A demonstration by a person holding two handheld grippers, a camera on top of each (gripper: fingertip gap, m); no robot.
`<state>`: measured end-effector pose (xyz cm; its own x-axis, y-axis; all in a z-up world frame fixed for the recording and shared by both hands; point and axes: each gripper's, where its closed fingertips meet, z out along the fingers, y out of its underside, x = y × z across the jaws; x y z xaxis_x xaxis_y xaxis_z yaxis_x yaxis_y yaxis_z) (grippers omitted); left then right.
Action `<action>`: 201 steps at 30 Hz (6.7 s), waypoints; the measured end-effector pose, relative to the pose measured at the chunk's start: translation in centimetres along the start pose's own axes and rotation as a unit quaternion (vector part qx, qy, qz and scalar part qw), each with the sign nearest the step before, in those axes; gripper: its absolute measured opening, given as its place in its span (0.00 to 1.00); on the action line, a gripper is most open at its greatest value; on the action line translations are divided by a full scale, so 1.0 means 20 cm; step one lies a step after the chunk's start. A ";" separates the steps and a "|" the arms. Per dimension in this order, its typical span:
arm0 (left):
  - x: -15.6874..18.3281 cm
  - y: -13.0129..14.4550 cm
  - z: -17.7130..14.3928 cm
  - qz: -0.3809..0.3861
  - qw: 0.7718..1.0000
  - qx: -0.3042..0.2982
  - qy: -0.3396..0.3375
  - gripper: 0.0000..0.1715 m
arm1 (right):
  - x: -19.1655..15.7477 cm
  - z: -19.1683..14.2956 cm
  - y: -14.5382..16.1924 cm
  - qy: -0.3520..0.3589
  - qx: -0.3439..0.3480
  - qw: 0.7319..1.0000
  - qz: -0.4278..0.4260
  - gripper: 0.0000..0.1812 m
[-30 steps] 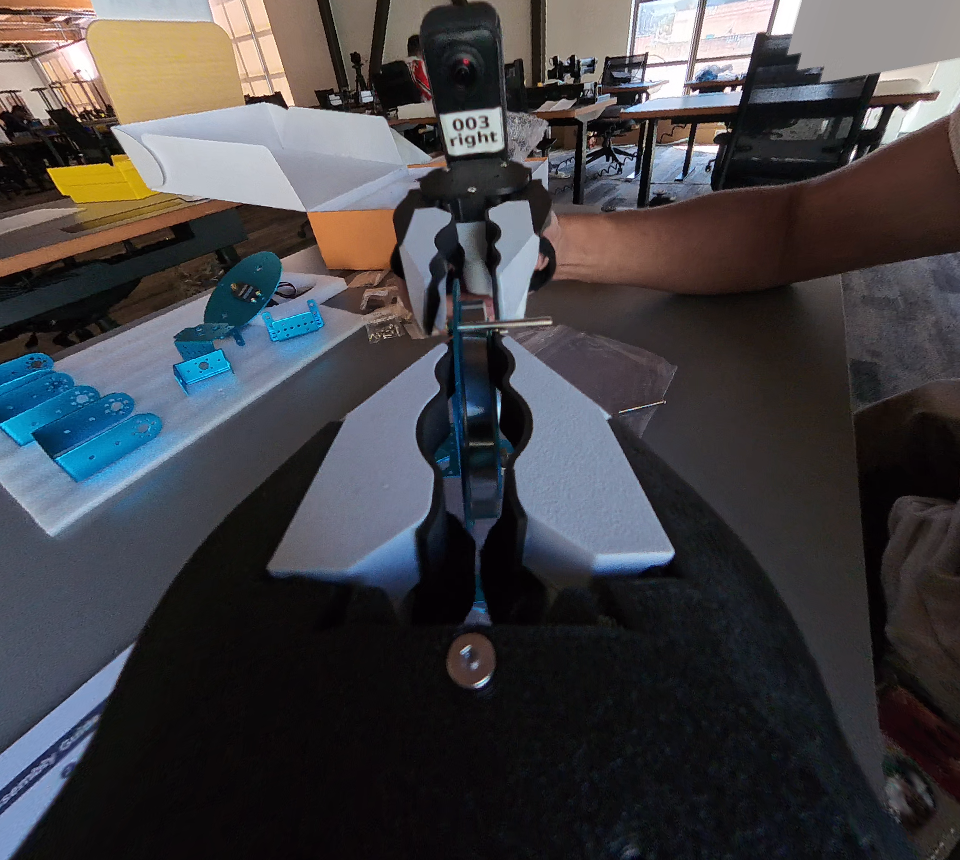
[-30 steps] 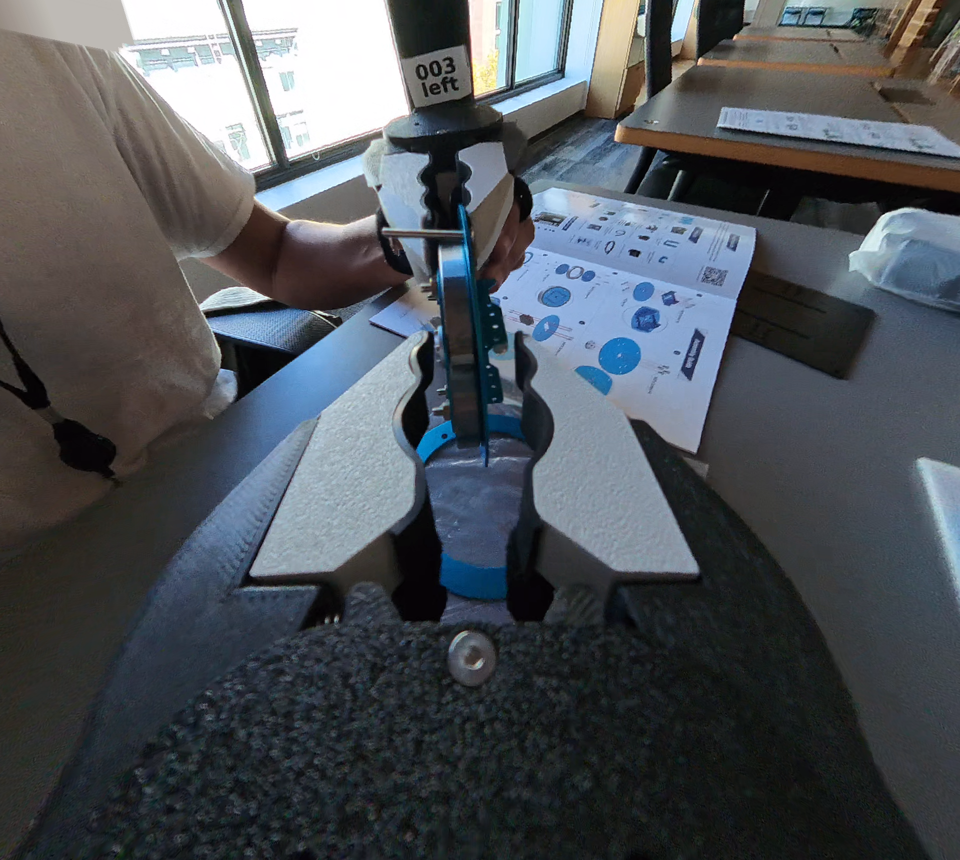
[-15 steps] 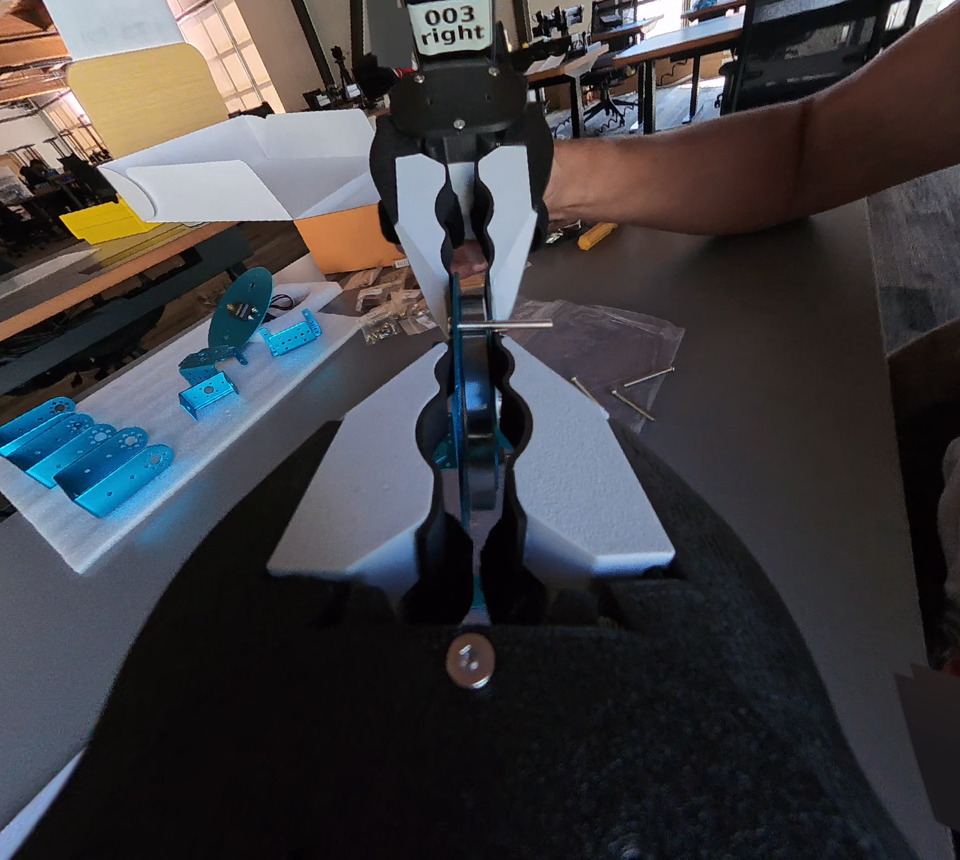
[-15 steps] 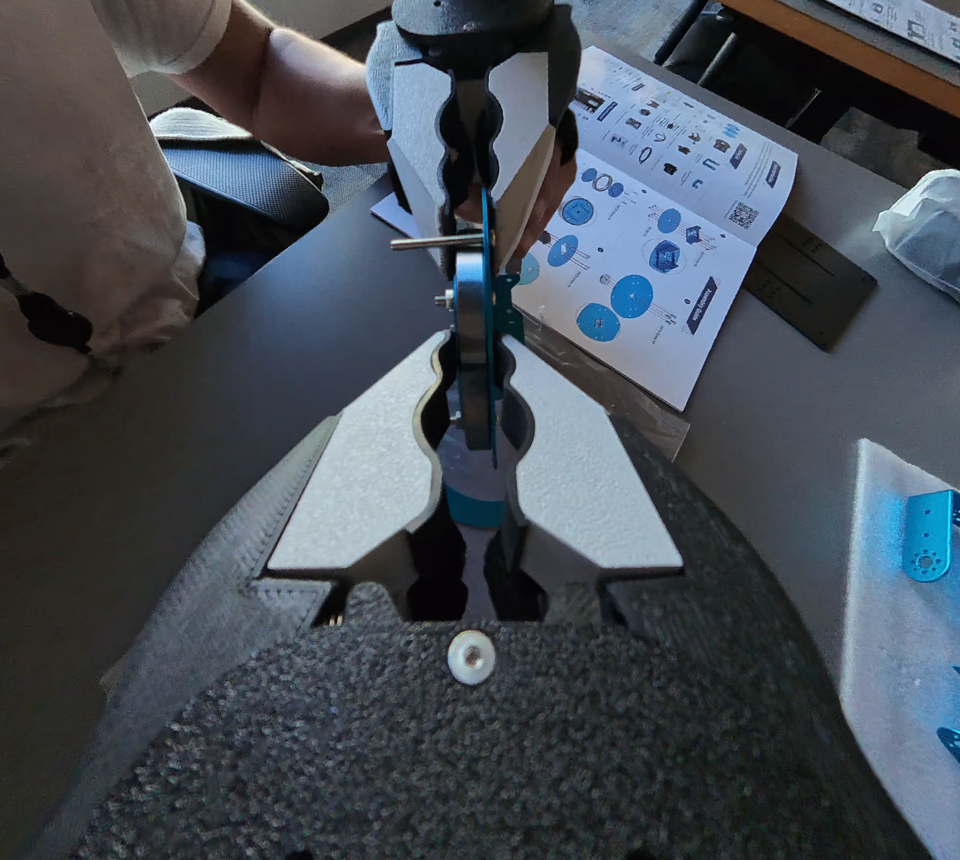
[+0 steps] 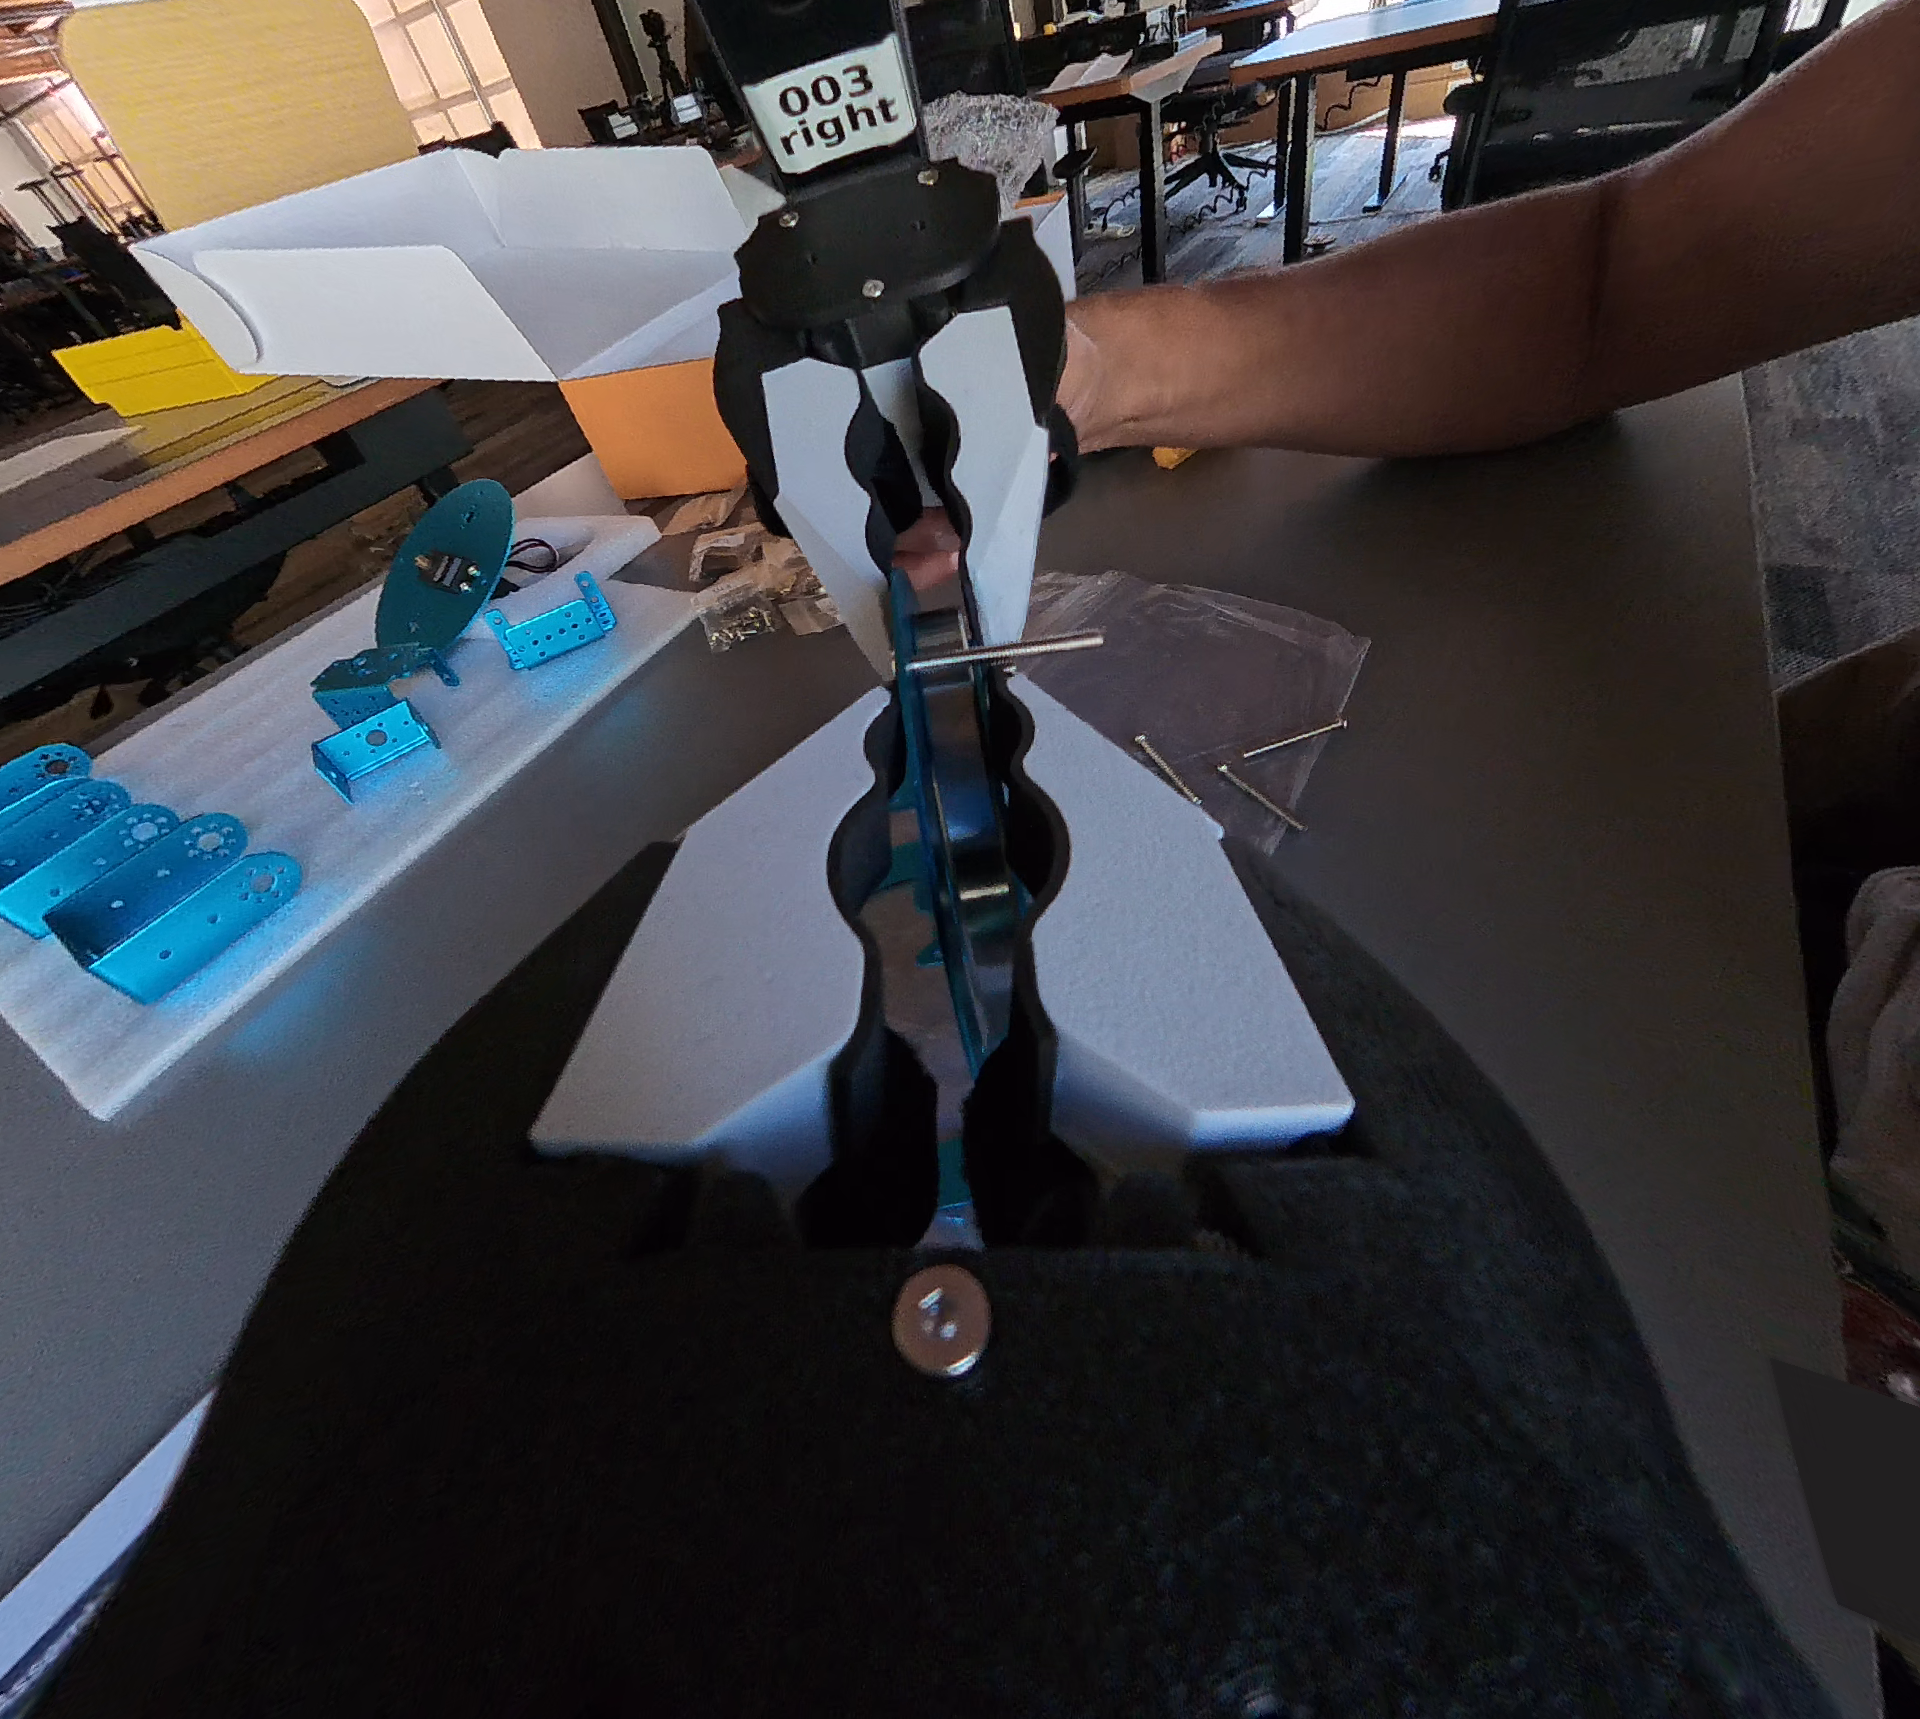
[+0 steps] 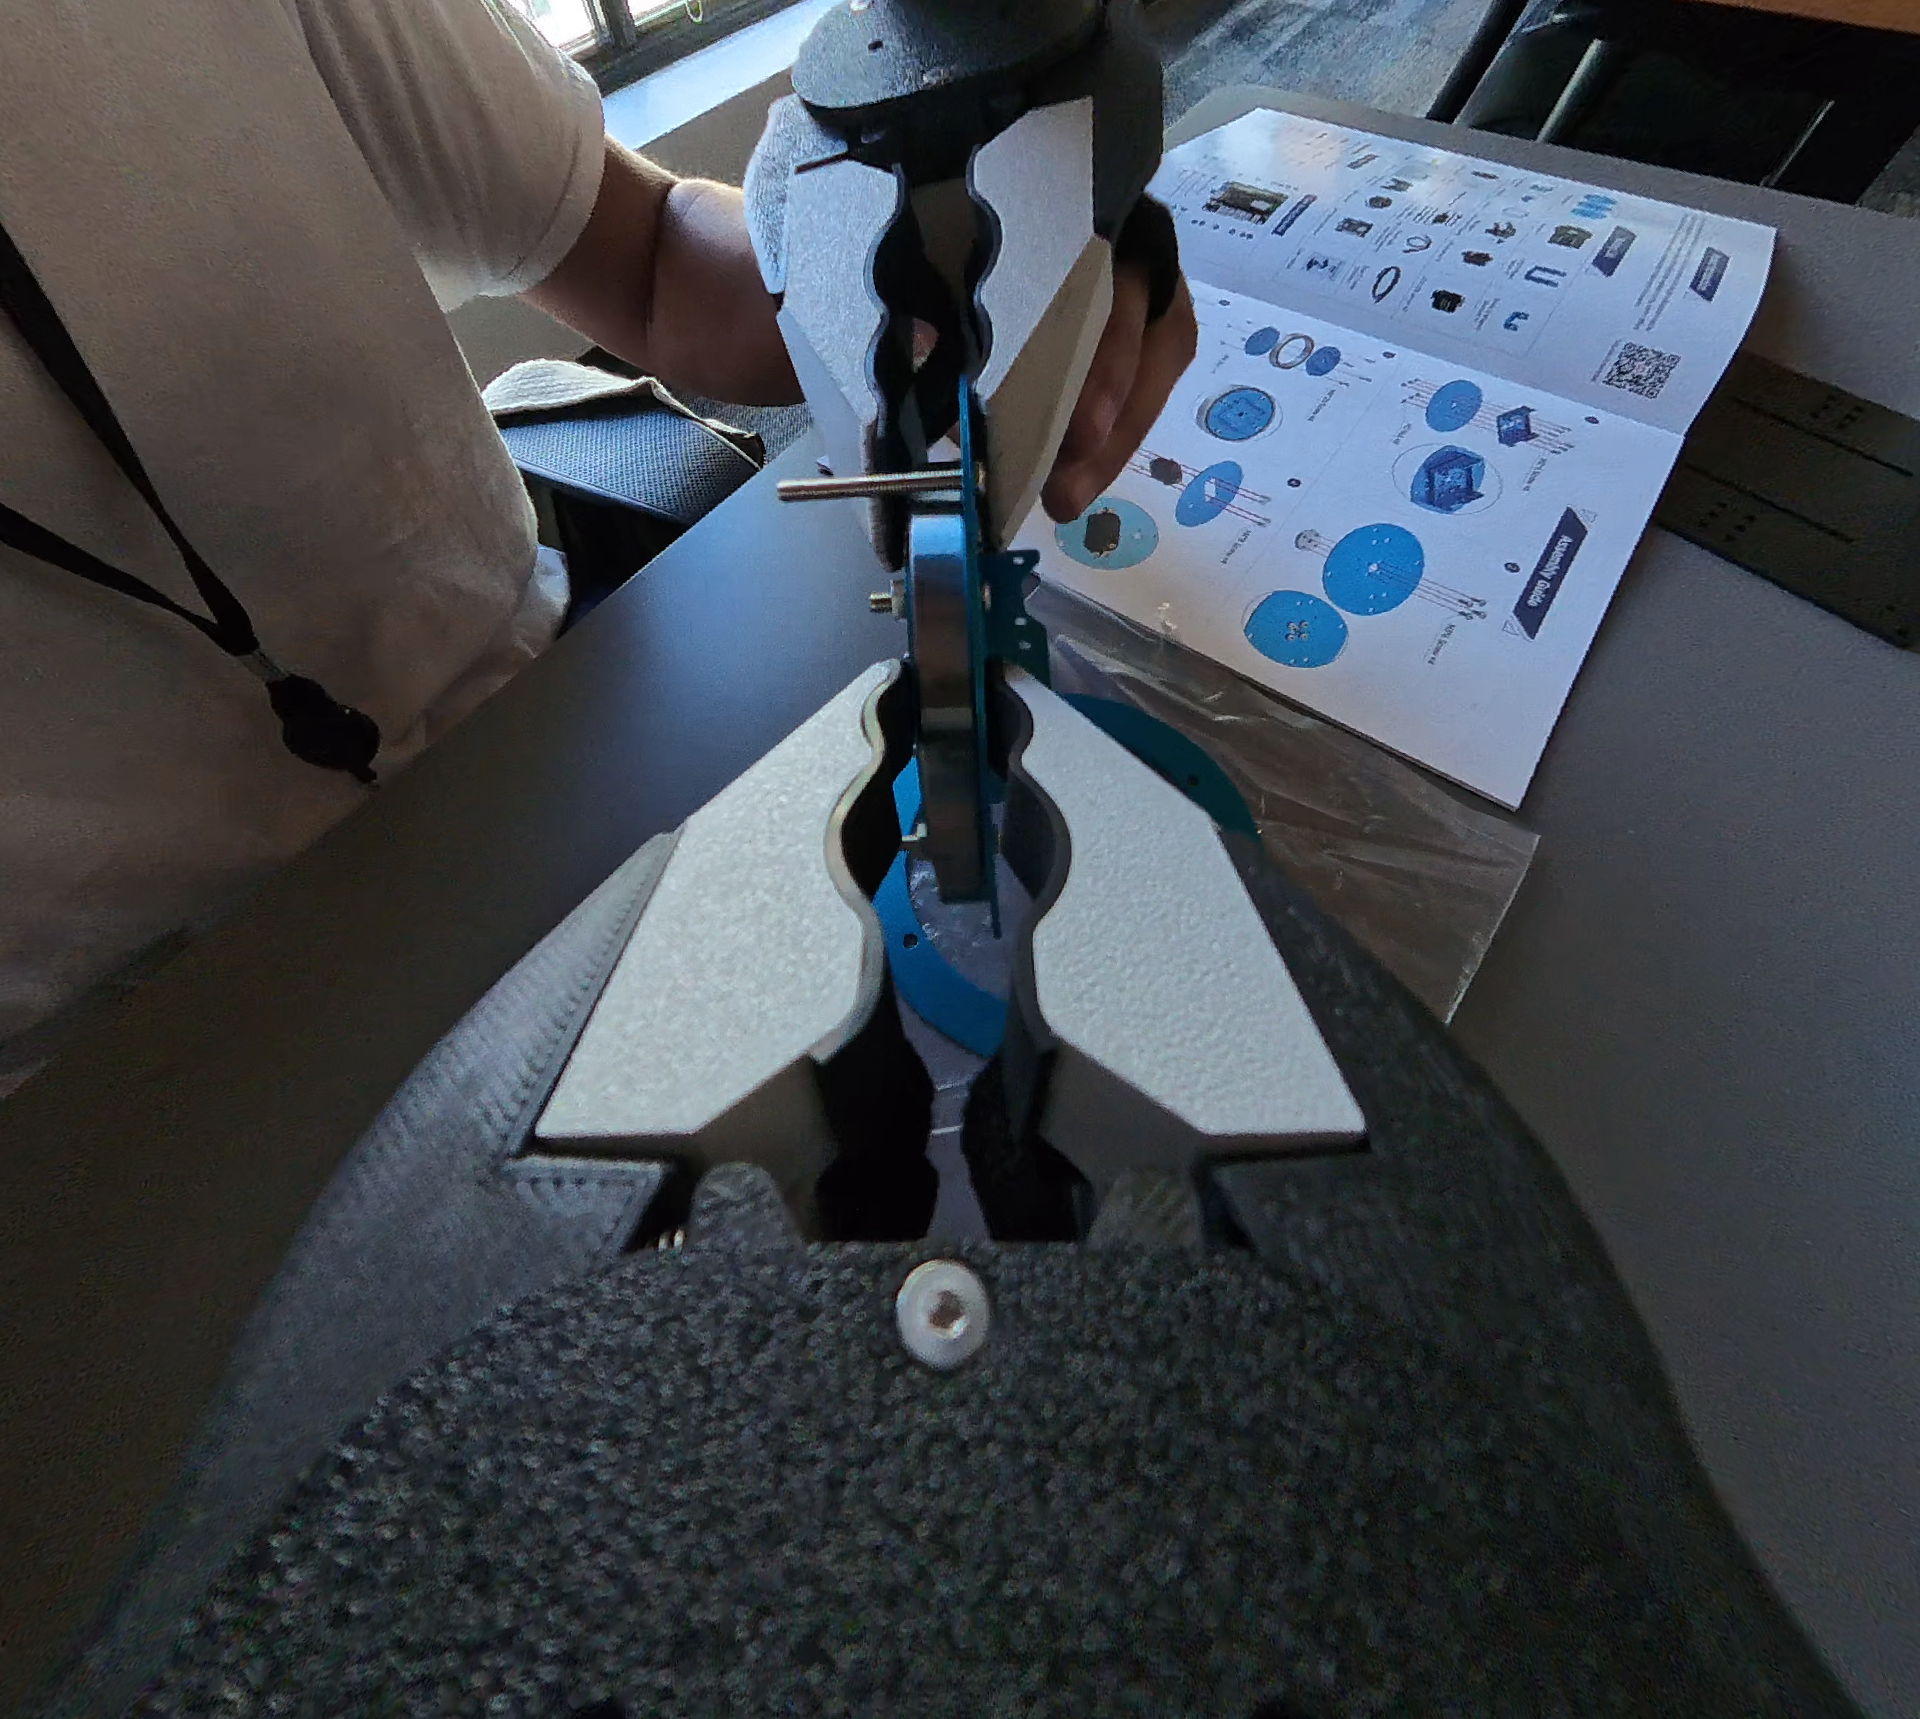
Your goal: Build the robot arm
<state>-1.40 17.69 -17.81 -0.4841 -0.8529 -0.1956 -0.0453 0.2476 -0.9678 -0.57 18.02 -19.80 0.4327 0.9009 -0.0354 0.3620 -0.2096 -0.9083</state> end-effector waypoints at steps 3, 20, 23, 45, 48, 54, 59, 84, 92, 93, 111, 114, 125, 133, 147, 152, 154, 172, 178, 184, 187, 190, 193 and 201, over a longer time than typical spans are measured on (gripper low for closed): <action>0.03 -0.03 0.00 0.006 1.000 0.005 0.002 0.09 | -0.03 -0.02 -0.02 -0.020 0.023 1.000 0.002 0.07; 0.03 0.08 -0.02 0.019 0.999 -0.034 -0.008 0.08 | -0.02 -0.01 -0.03 0.002 0.043 0.998 -0.052 0.06; -0.03 0.13 -0.01 0.129 0.986 -0.074 -0.076 0.07 | 0.04 -0.01 0.00 0.070 0.017 0.982 -0.174 0.06; 0.07 0.44 0.13 0.463 0.843 -0.225 -0.157 0.07 | -0.05 -0.01 0.28 0.086 -0.050 0.995 -0.026 0.25; 0.08 0.44 0.13 0.441 0.855 -0.224 -0.156 0.08 | -0.02 -0.05 0.27 0.069 -0.019 0.997 0.041 0.27; 0.15 0.50 0.10 0.351 0.897 -0.248 -0.107 0.11 | -0.04 0.04 0.31 0.044 -0.059 0.995 0.065 0.23; 0.17 0.50 0.09 0.267 0.926 -0.257 -0.068 0.13 | -0.05 0.08 0.31 0.050 -0.073 0.993 0.073 0.21; -0.14 0.56 -0.14 -0.318 0.923 -0.205 -0.074 0.21 | -0.11 0.15 0.30 0.068 -0.096 0.988 0.101 0.02; -0.12 0.54 -0.08 -0.419 0.891 -0.175 -0.023 0.14 | -0.11 0.17 0.31 0.081 -0.105 0.989 0.064 0.03; -0.14 0.55 -0.09 -0.420 0.889 -0.178 -0.028 0.09 | -0.11 0.17 0.31 0.083 -0.104 0.989 0.065 0.03; -0.24 0.60 -0.17 -0.405 0.890 -0.207 -0.037 0.00 | -0.03 0.17 0.28 0.114 -0.103 0.985 0.077 0.03; -0.24 0.60 -0.18 -0.396 0.893 -0.211 -0.043 0.00 | -0.03 0.16 0.28 0.117 -0.114 0.984 0.074 0.03; -0.03 0.34 -0.07 -0.144 0.974 -0.172 -0.030 0.17 | -0.01 0.14 0.31 0.125 -0.145 0.979 0.071 0.03; 0.17 0.39 0.06 0.016 0.978 -0.208 -0.012 0.14 | 0.01 0.10 0.34 0.150 -0.173 0.973 0.032 0.03; 0.11 0.51 0.03 0.200 0.927 -0.301 -0.101 0.08 | -0.01 0.13 0.31 0.122 -0.080 0.983 0.111 0.03; 0.11 0.51 0.00 0.225 0.918 -0.304 -0.122 0.07 | 0.01 0.14 0.30 0.131 -0.080 0.983 0.100 0.03; 0.11 0.51 -0.02 0.223 0.917 -0.302 -0.131 0.07 | 0.01 0.15 0.28 0.129 -0.073 0.984 0.100 0.03; 0.12 0.51 -0.05 0.191 0.927 -0.288 -0.141 0.08 | 0.03 0.14 0.31 0.162 -0.133 0.977 0.035 0.03; 0.10 0.51 -0.07 0.185 0.929 -0.288 -0.144 0.06 | 0.03 0.14 0.32 0.164 -0.137 0.977 0.031 0.03; 0.13 0.48 -0.08 0.158 0.940 -0.271 -0.133 0.06 | 0.05 0.14 0.31 0.174 -0.129 0.976 0.015 0.07; 0.08 0.42 -0.11 0.090 0.959 -0.233 -0.134 0.06 | 0.05 0.13 0.31 0.173 -0.118 0.978 0.012 0.11; -0.07 0.40 -0.14 -0.011 0.967 -0.211 -0.140 0.07 | 0.02 0.10 0.28 0.149 -0.091 0.984 0.034 0.16; -0.20 0.40 -0.13 -0.081 0.968 -0.191 -0.140 0.08 | 0.05 0.03 0.25 0.153 -0.056 0.985 0.048 0.22; -0.30 0.54 -0.14 -0.163 0.959 -0.195 -0.122 0.18 | 0.11 0.04 0.50 0.152 -0.119 0.975 0.106 0.54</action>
<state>-1.40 26.86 -26.69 -0.1713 -0.9847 0.0307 -0.5058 0.0611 -0.8605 3.21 18.24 -29.25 0.7303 0.6810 -0.0534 0.4041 -0.4937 -0.7701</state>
